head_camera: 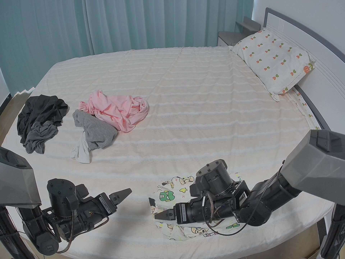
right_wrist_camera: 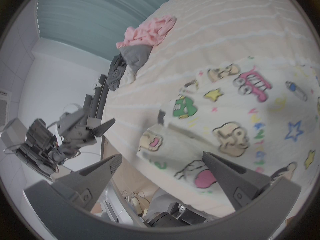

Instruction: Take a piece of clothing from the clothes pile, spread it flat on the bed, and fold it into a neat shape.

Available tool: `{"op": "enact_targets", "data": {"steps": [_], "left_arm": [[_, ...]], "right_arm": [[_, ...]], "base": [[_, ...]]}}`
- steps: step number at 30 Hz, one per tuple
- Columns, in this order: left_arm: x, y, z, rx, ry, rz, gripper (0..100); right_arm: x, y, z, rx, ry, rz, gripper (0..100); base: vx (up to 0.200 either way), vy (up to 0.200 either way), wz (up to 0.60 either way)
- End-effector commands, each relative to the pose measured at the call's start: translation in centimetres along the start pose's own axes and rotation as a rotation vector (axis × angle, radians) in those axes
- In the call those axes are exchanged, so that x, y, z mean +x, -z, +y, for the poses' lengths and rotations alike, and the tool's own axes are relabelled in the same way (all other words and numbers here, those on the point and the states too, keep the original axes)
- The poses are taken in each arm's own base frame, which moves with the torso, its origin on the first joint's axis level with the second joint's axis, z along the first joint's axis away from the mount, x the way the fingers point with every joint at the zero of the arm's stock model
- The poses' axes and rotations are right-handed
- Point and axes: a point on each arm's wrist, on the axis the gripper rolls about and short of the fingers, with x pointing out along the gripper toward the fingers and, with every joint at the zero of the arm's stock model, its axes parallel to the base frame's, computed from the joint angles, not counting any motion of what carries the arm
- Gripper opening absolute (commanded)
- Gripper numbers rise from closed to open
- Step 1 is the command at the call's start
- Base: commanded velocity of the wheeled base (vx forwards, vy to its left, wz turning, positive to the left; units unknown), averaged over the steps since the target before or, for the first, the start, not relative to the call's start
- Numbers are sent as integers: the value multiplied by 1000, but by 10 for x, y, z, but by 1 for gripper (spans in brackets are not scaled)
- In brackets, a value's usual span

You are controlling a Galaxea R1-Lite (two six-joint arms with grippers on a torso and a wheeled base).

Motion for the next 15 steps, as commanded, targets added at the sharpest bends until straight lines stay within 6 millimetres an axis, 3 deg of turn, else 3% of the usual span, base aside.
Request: {"op": "enact_targets", "data": {"steps": [1, 15], "left_arm": [[-3, 2, 3, -1, -15, 13, 100], [-1, 4, 5, -1, -25, 22, 100]], "right_arm": [[10, 16, 9, -25, -8, 51, 100], [13, 40, 13, -38, 0, 122, 100]], "base": [[0, 0, 0], [0, 0, 0]]}}
